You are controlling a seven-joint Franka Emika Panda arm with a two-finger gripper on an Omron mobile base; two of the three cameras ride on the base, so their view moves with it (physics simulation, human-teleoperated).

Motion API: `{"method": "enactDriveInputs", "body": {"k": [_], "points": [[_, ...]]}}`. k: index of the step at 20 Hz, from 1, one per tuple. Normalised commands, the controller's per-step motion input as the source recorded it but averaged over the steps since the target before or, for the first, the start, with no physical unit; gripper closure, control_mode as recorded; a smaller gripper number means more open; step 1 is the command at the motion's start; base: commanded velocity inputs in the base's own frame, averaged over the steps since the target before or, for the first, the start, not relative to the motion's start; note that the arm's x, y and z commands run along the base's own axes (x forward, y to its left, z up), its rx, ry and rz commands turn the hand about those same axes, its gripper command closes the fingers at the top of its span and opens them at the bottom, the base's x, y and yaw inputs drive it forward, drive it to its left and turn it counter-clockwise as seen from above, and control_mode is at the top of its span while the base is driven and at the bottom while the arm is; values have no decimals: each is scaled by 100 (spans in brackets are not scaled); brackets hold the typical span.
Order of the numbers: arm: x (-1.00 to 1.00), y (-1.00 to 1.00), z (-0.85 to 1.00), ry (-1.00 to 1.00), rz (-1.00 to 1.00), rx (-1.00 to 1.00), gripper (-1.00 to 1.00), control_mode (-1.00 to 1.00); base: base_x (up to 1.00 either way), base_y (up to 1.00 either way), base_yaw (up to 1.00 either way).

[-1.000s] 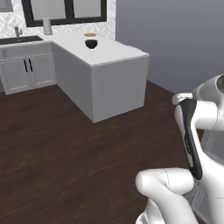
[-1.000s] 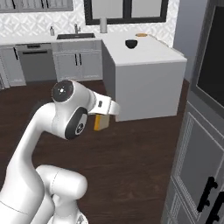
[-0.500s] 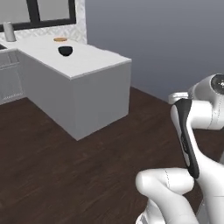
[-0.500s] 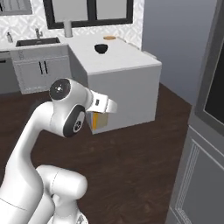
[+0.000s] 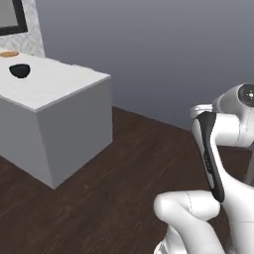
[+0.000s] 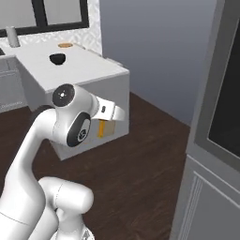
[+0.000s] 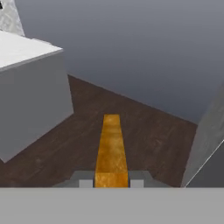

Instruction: Start the toaster. Once the lever pops up, take the bread to the plate on the dining counter.

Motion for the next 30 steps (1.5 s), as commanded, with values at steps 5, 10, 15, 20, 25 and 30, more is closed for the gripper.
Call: {"method": "enactDriveInputs", "body": {"k": [5, 10, 15, 20, 25, 30], "points": [[0, 0, 0, 0, 0, 0, 100, 100, 99, -16, -37], [0, 0, 0, 0, 0, 0, 100, 100, 100, -19, -34], [0, 0, 0, 0, 0, 0, 100, 100, 100, -27, -22], [0, 0, 0, 0, 0, 0, 100, 100, 100, -27, -13], [0, 0, 0, 0, 0, 0, 100, 100, 100, -3, -10], [0, 0, 0, 0, 0, 0, 100, 100, 100, 0, -9]]}}
